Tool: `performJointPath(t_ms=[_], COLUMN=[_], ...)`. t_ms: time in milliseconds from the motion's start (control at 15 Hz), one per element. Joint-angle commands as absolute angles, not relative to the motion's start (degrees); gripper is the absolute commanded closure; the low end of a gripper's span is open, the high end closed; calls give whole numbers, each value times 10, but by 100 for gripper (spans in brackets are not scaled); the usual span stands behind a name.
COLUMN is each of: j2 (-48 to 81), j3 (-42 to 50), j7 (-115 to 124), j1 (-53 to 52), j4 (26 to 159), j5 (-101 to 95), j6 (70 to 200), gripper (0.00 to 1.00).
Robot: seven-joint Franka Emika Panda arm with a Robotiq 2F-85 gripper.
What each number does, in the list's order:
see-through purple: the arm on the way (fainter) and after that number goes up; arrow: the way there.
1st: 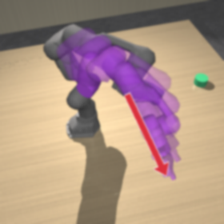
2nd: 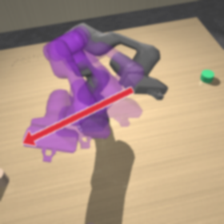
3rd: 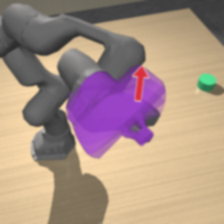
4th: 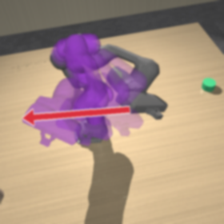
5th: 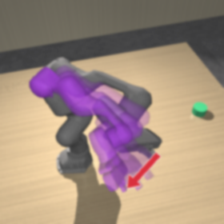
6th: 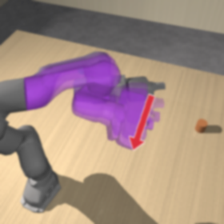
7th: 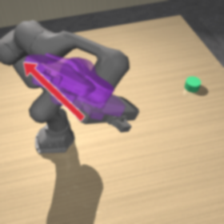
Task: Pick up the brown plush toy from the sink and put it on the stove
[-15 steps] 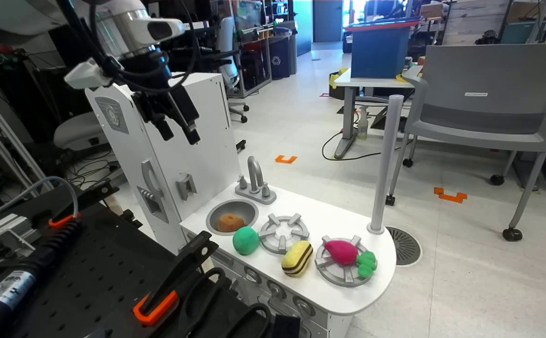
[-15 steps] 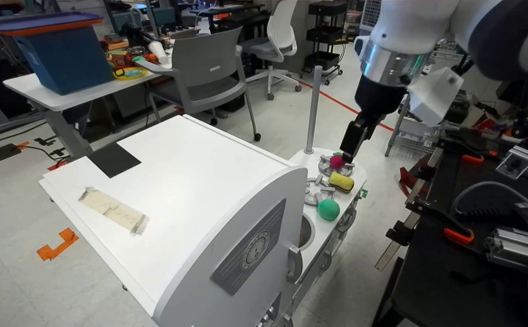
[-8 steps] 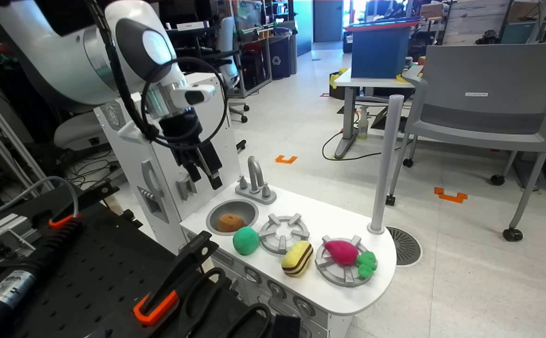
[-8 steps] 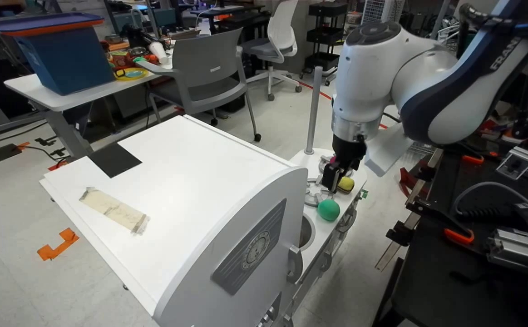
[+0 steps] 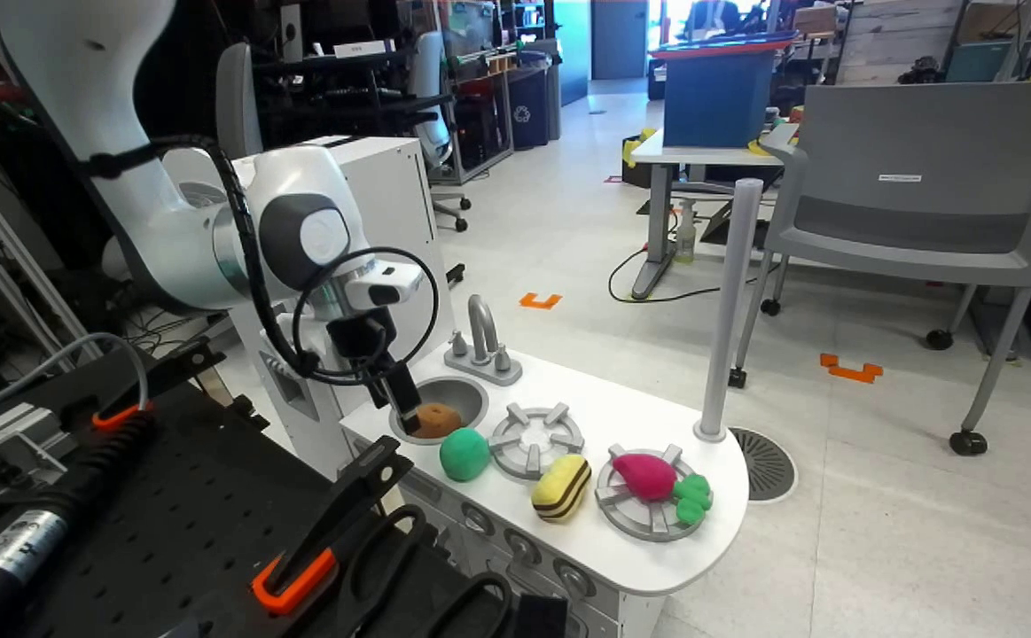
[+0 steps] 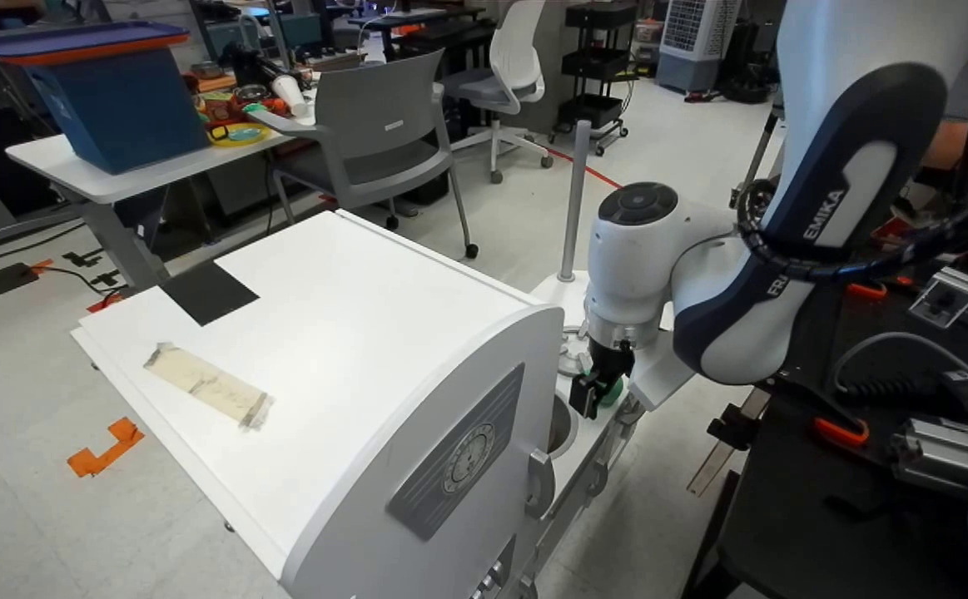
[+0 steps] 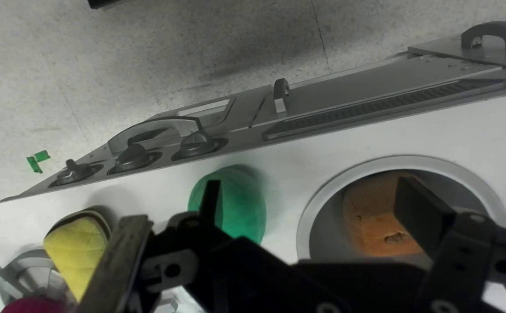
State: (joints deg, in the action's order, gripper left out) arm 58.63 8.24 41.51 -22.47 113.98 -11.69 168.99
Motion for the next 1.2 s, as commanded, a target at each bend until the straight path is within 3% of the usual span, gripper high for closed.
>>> performJointPath(t_ms=[0, 400, 1133], j2=[675, 763, 833], j3=[95, 86, 82], j7=[392, 384, 384], j1=[-239, -239, -274], j4=[1038, 911, 836], j5=[-51, 13, 53], j6=[1701, 1700, 1758], gripper=[0, 0, 0])
